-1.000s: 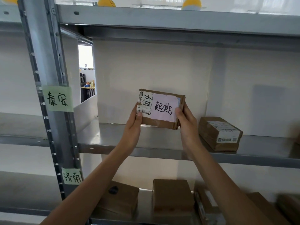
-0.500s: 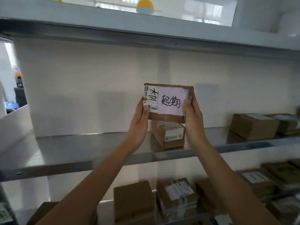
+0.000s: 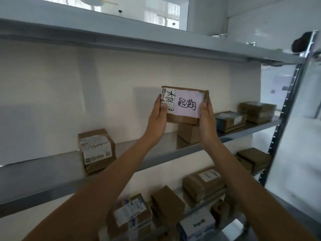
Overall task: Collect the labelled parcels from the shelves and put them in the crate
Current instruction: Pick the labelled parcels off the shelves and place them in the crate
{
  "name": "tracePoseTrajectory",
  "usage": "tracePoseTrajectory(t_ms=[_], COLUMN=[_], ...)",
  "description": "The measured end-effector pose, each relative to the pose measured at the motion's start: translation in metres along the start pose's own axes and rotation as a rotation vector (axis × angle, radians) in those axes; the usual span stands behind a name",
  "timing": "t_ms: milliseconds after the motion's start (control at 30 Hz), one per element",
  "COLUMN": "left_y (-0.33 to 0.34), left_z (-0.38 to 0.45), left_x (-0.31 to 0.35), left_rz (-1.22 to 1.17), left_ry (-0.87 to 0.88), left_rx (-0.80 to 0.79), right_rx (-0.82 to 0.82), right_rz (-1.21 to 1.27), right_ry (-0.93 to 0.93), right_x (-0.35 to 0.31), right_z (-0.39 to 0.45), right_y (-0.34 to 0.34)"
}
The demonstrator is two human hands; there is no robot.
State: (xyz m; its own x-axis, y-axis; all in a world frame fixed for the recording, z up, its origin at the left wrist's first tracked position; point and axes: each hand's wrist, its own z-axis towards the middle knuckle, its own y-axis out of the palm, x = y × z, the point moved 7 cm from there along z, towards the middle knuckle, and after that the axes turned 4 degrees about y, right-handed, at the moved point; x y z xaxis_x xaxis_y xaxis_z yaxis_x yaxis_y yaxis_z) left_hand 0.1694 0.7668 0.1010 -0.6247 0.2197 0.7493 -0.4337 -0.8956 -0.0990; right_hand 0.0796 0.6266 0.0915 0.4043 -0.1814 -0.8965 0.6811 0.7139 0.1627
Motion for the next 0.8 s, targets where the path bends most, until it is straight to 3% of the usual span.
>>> tracePoseTrajectory(t_ms=[267, 433, 800], left_y=[0.139, 0.232, 0.437], left_z=[0.024, 0.03, 0.037], left_x=[-0.006, -0.03, -0.069], left_rz=[-0.185, -0.284, -0.367], left_ry=[-0.017, -0.09, -0.125], left_rx=[-0.023, -0.067, -0.249], right_rx=[0.179, 0.278, 0.535], right_rz=[-0.121, -0.206, -0.315], right_ry=[-0.029, 0.049, 0.009], right_x=[0.017, 0.043, 0.074], right_z=[0.061, 0.092, 0.13], right_y=[-0.129, -0.224, -0.404])
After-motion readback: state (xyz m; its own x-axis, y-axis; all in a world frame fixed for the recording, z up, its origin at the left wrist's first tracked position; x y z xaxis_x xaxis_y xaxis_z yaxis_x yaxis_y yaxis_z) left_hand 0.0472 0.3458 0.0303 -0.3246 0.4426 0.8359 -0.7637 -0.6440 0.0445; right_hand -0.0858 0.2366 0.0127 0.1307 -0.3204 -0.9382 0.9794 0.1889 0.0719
